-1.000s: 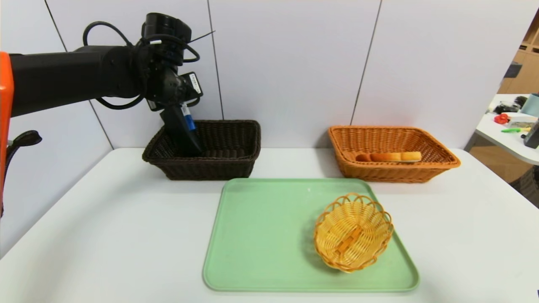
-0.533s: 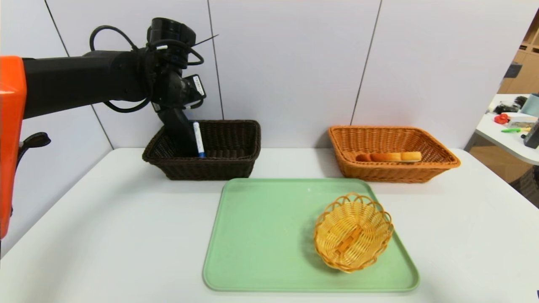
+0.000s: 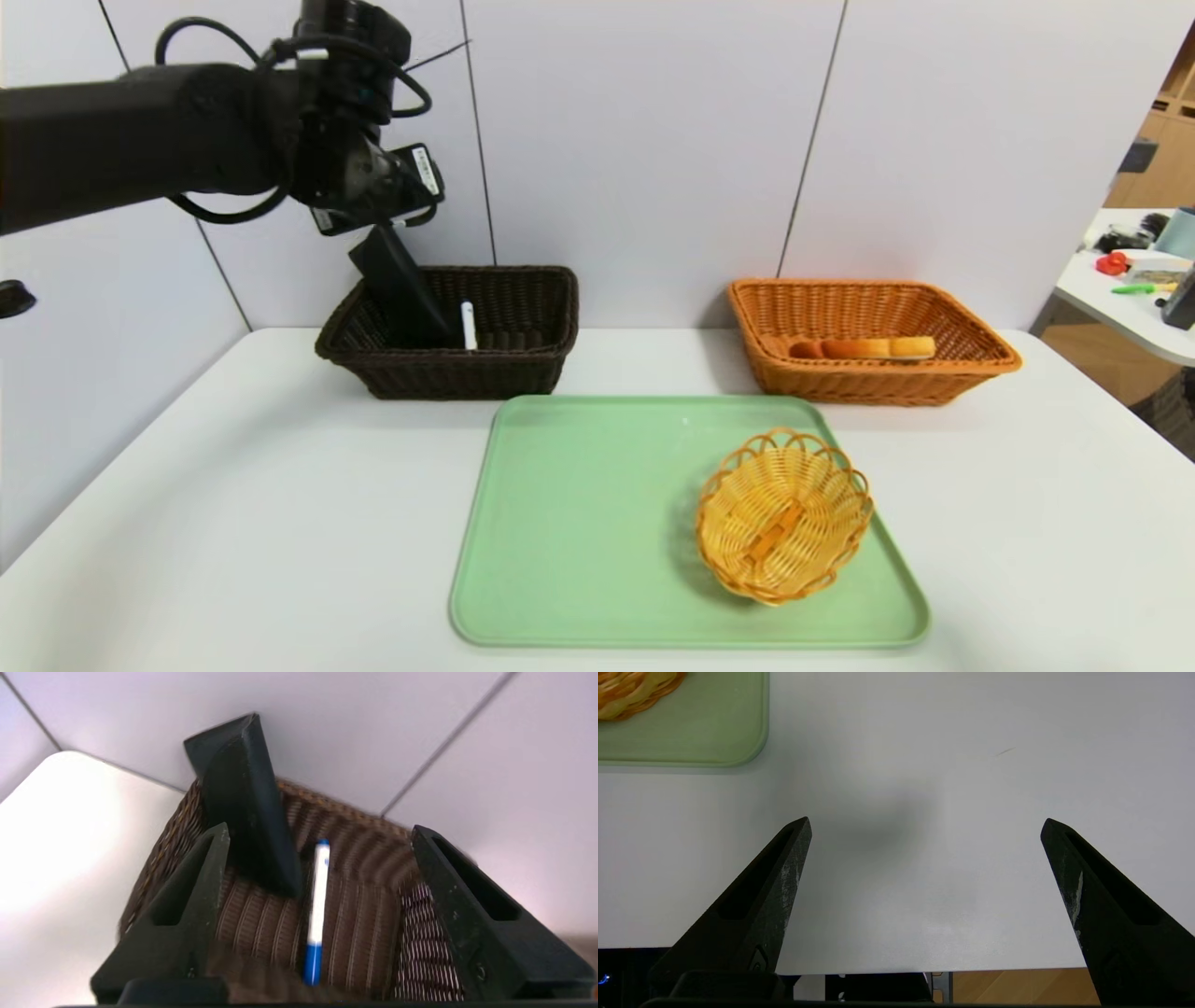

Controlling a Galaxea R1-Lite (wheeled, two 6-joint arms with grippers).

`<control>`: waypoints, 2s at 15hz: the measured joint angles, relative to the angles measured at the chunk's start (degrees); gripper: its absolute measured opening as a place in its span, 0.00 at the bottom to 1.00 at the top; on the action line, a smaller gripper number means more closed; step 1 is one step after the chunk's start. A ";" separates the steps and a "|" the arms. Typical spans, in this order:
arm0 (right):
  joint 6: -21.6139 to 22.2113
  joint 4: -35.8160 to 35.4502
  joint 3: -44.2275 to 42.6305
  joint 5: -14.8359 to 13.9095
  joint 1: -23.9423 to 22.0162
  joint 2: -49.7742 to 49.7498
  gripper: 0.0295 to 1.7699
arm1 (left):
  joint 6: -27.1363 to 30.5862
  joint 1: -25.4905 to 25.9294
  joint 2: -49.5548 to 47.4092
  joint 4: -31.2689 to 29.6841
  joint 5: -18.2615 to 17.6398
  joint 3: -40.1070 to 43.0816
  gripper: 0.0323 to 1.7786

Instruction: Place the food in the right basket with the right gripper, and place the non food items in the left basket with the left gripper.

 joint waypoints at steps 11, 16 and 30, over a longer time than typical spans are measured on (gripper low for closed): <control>-6.73 -15.54 -1.77 -3.39 0.05 -5.73 0.96 | 0.41 -4.80 -27.01 12.28 4.85 20.52 0.92; -8.08 -23.63 1.13 0.93 0.91 -6.63 0.96 | 0.61 -1.41 -36.75 3.47 7.84 33.83 0.94; -9.73 -25.11 2.91 4.21 1.55 -6.14 0.96 | 25.20 16.14 -66.51 -17.71 -0.32 69.44 0.95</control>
